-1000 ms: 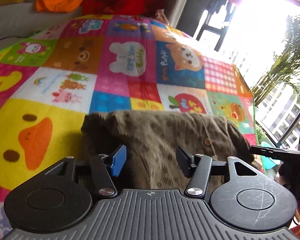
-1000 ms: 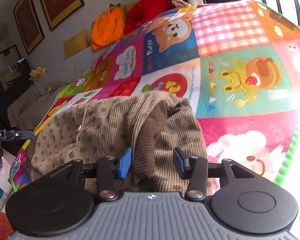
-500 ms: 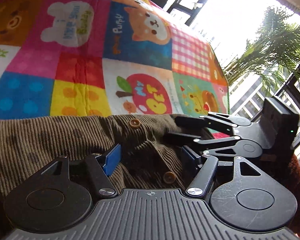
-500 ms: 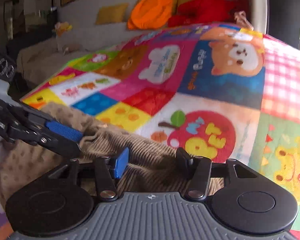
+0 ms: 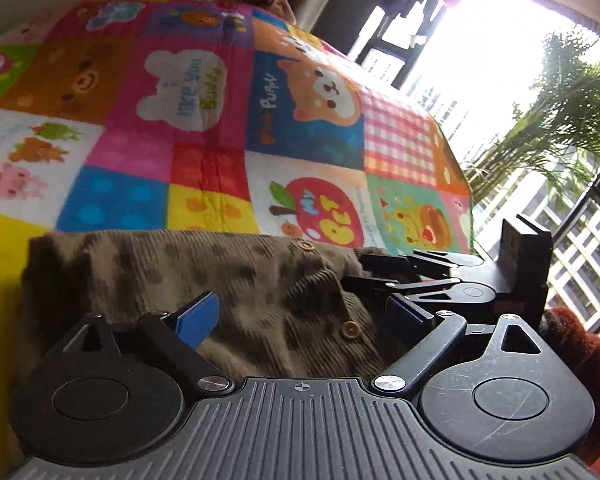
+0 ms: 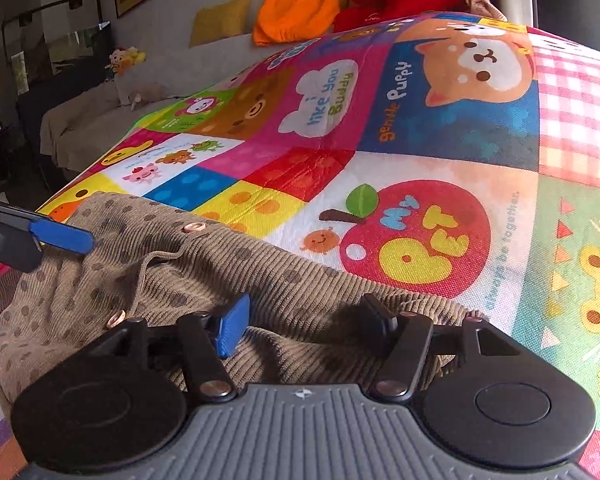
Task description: Fold clothes
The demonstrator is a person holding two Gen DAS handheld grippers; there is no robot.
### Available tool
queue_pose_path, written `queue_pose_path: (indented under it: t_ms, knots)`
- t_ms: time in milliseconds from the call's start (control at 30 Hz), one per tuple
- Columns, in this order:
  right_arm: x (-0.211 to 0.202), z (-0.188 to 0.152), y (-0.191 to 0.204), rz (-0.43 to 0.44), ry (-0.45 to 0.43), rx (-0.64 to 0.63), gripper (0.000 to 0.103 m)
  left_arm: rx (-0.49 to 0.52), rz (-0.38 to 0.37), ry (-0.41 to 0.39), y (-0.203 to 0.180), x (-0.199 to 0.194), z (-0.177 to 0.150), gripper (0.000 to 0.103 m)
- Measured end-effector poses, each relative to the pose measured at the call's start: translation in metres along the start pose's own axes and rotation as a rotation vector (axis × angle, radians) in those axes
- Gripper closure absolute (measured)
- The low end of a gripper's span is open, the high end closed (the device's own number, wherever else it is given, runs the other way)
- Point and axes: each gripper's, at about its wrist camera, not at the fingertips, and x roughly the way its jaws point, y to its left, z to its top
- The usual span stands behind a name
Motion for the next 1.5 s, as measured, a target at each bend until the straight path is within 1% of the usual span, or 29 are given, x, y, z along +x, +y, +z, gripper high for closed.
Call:
queue_pose_path:
  t_ms: [33,100,167,233,300,367,467,500,533,567,600,633,667,700,767,800,867,900,933,1000,1033,1133,1200,1233,1267,1300,1367,1467,1500]
  knots:
    - [0.000,0.000,0.001,-0.004,-0.003,-0.001,0.041,-0.003,0.043,-0.011,0.008,-0.006,0.002,0.007]
    - [-0.001,0.001,0.003,-0.019,-0.007,-0.006,0.039,-0.047,0.096,-0.007,0.029,-0.008,0.008,0.007]
    - [-0.008,0.003,0.004,-0.033,-0.014,0.000,0.036,-0.093,0.139,0.027,0.052,0.000,0.014,0.007]
    - [-0.025,0.004,0.001,-0.024,-0.033,0.044,0.032,-0.128,0.169,0.045,0.070,0.010,0.017,0.007]
    - [-0.045,0.003,-0.004,-0.023,-0.049,0.097,0.023,-0.128,0.197,0.035,0.081,0.018,0.021,0.007]
    - [-0.062,-0.004,-0.009,-0.070,-0.046,0.147,0.019,-0.101,0.217,0.001,0.085,0.022,0.027,0.007]
    - [-0.074,-0.022,-0.025,-0.143,-0.010,0.250,0.019,-0.038,0.163,0.006,0.086,0.034,0.038,0.007]
    - [-0.074,-0.027,-0.030,-0.157,0.006,0.285,0.019,-0.022,0.120,0.023,0.085,0.040,0.042,0.007]
    - [-0.072,-0.031,-0.035,-0.152,0.019,0.314,0.019,-0.016,0.081,0.042,0.085,0.046,0.044,0.007]
    - [-0.069,-0.034,-0.039,-0.138,0.030,0.342,0.020,-0.017,0.046,0.064,0.086,0.053,0.045,0.007]
    - [-0.064,-0.035,-0.041,-0.119,0.041,0.353,0.031,-0.016,0.020,0.083,0.086,0.059,0.046,0.009]
    - [-0.058,-0.034,-0.040,-0.097,0.052,0.343,0.040,-0.009,0.015,0.096,0.086,0.063,0.044,0.010]
    - [-0.051,-0.031,-0.037,-0.080,0.062,0.320,0.055,0.002,0.018,0.107,0.086,0.066,0.042,0.010]
    - [-0.045,-0.028,-0.034,-0.073,0.068,0.299,0.066,0.008,0.015,0.110,0.086,0.067,0.041,0.011]
    - [-0.030,-0.016,-0.027,-0.077,0.079,0.243,0.076,0.012,0.004,0.106,0.088,0.065,0.038,0.014]
    - [-0.021,-0.008,-0.024,-0.084,0.082,0.205,0.079,0.010,-0.003,0.102,0.090,0.063,0.038,0.017]
    - [-0.004,0.008,-0.022,-0.097,0.087,0.149,0.082,-0.009,-0.027,0.097,0.097,0.057,0.037,0.026]
    - [0.004,0.017,-0.023,-0.099,0.090,0.139,0.083,-0.029,-0.042,0.099,0.101,0.054,0.037,0.034]
    - [0.013,0.026,-0.025,-0.101,0.093,0.136,0.083,-0.046,-0.052,0.106,0.104,0.052,0.037,0.039]
    - [0.031,0.045,-0.030,-0.101,0.091,0.135,0.085,-0.076,-0.069,0.125,0.108,0.048,0.038,0.040]
    - [0.039,0.054,-0.031,-0.100,0.090,0.131,0.085,-0.074,-0.065,0.129,0.108,0.047,0.038,0.040]
    - [0.049,0.075,-0.033,-0.095,0.074,0.119,0.086,-0.047,-0.038,0.122,0.109,0.038,0.044,0.039]
    - [0.050,0.083,-0.036,-0.092,0.065,0.119,0.086,-0.050,-0.043,0.109,0.111,0.032,0.051,0.036]
    - [0.046,0.083,-0.038,-0.092,0.063,0.125,0.086,-0.051,-0.057,0.102,0.112,0.030,0.054,0.031]
    - [0.040,0.078,-0.042,-0.104,0.064,0.127,0.086,-0.046,-0.074,0.097,0.112,0.029,0.058,0.028]
    - [0.033,0.071,-0.047,-0.123,0.070,0.132,0.086,-0.033,-0.090,0.096,0.108,0.030,0.061,0.023]
    - [0.019,0.050,-0.061,-0.180,0.088,0.173,0.086,0.006,-0.120,0.103,0.099,0.035,0.068,0.021]
    - [-0.008,0.018,-0.078,-0.297,0.106,0.234,0.085,0.098,-0.150,0.153,0.075,0.053,0.070,0.014]
    - [-0.020,0.008,-0.083,-0.329,0.102,0.261,0.079,0.132,-0.150,0.178,0.068,0.060,0.069,0.013]
